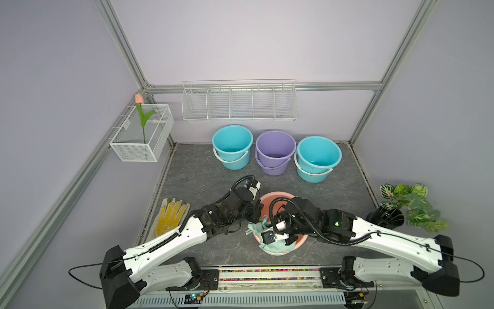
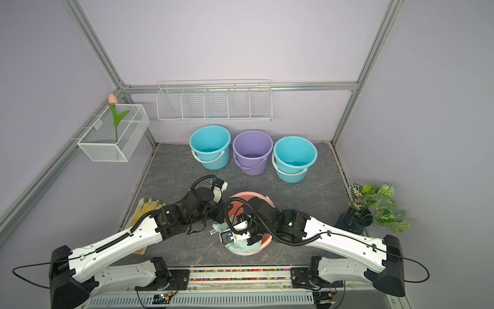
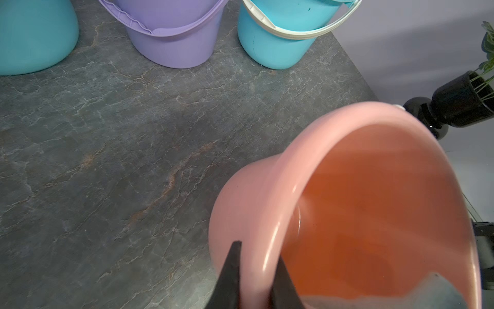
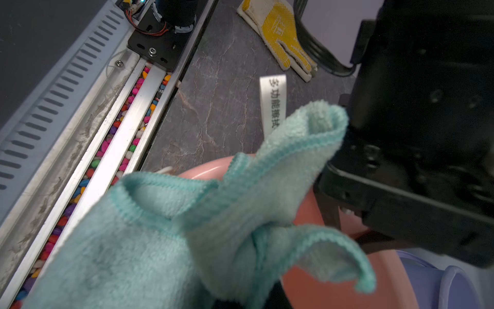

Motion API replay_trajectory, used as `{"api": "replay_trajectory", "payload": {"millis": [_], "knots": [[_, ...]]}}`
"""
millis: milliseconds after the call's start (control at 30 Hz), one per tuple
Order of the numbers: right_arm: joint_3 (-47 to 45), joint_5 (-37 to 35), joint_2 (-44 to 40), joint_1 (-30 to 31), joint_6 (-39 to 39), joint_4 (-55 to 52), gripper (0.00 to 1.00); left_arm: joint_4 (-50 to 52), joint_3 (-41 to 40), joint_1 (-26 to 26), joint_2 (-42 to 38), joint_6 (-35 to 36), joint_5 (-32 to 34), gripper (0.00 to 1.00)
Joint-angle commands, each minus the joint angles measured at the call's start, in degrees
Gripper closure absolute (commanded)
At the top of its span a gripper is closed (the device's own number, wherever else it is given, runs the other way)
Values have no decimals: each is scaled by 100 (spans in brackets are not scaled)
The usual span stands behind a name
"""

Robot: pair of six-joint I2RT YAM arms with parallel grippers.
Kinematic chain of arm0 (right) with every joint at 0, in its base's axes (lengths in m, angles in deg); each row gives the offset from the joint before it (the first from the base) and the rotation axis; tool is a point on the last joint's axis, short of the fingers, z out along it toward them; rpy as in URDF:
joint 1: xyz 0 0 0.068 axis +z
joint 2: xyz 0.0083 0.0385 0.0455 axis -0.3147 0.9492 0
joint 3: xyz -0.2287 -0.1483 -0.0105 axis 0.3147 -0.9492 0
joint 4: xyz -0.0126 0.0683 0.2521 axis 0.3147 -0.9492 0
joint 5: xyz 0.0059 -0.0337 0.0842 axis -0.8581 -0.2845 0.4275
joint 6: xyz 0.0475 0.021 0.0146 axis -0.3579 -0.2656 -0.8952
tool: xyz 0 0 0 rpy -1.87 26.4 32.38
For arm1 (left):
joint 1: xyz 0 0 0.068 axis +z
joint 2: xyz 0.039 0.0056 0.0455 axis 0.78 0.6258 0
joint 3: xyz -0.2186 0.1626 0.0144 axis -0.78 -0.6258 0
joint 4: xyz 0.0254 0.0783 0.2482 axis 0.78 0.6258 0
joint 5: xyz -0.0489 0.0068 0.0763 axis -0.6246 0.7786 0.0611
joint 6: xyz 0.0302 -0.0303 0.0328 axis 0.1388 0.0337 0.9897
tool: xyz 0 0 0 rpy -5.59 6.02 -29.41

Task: Wipe the inside of the bucket with a cloth
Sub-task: Wipe the dirt from the inside of the bucket.

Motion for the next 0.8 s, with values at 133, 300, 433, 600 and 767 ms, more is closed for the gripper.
{"api": "replay_trajectory", "payload": {"millis": [133, 300, 433, 600, 767], "knots": [[56, -39, 222, 88, 42, 365, 93, -167, 296, 19, 1, -30, -205, 100], [93, -121, 456, 142, 255, 660, 93, -81, 306, 15, 2, -15, -364, 100], [101, -312, 668, 170, 527, 1145, 93, -136, 261, 19, 125, 138, -589, 100], [-220, -738, 772, 180, 938, 1997, 93, 47, 427, 15, 321, 257, -813, 100], [-551, -1527, 780, 87, 1484, 2893, 93, 243, 470, 9, 325, 345, -957, 100]]}}
